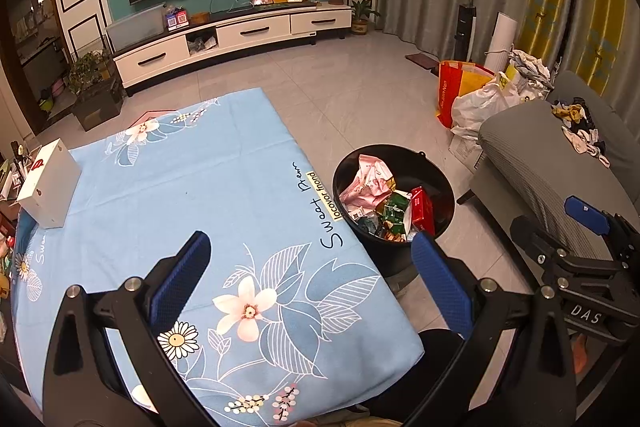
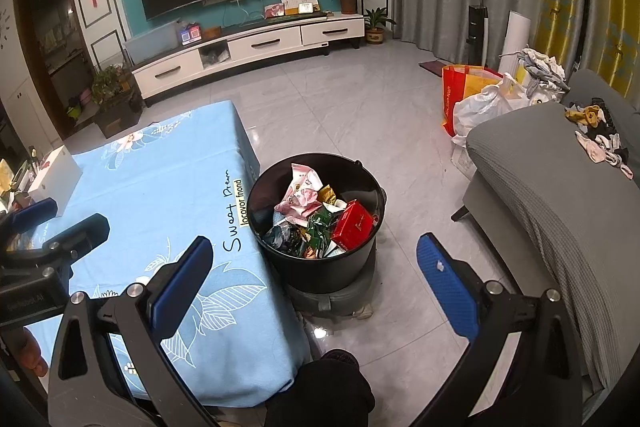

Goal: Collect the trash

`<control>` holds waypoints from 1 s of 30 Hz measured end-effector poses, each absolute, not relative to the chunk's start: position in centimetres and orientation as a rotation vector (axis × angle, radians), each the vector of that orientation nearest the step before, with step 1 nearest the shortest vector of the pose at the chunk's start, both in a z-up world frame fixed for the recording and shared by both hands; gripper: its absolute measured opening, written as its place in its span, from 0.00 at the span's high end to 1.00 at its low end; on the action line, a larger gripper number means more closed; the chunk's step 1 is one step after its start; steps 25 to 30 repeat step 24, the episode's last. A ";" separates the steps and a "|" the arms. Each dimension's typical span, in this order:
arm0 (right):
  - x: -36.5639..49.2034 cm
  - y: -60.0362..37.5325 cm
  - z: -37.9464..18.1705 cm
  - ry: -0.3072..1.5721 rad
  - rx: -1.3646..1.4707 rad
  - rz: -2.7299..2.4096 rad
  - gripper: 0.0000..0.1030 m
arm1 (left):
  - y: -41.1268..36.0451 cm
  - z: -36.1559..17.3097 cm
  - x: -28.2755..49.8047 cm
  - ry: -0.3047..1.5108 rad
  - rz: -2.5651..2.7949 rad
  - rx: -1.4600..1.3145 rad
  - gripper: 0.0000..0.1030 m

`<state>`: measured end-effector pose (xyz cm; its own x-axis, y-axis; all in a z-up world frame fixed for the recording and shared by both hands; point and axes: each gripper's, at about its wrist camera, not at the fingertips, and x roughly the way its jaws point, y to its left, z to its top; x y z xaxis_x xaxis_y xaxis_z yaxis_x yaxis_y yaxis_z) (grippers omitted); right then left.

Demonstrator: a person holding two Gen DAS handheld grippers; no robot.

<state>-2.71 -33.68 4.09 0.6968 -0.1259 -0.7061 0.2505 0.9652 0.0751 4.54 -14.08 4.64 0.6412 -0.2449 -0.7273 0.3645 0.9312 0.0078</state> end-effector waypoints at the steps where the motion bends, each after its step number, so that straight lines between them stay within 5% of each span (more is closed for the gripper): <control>1: -2.6 -33.6 3.9 0.773 0.171 -0.211 0.03 | -14.1 4.7 4.5 0.805 -0.349 0.159 0.03; 30: -2.5 -33.4 3.5 0.772 0.172 -0.208 0.03 | -14.0 4.6 4.8 0.814 -0.328 0.155 0.03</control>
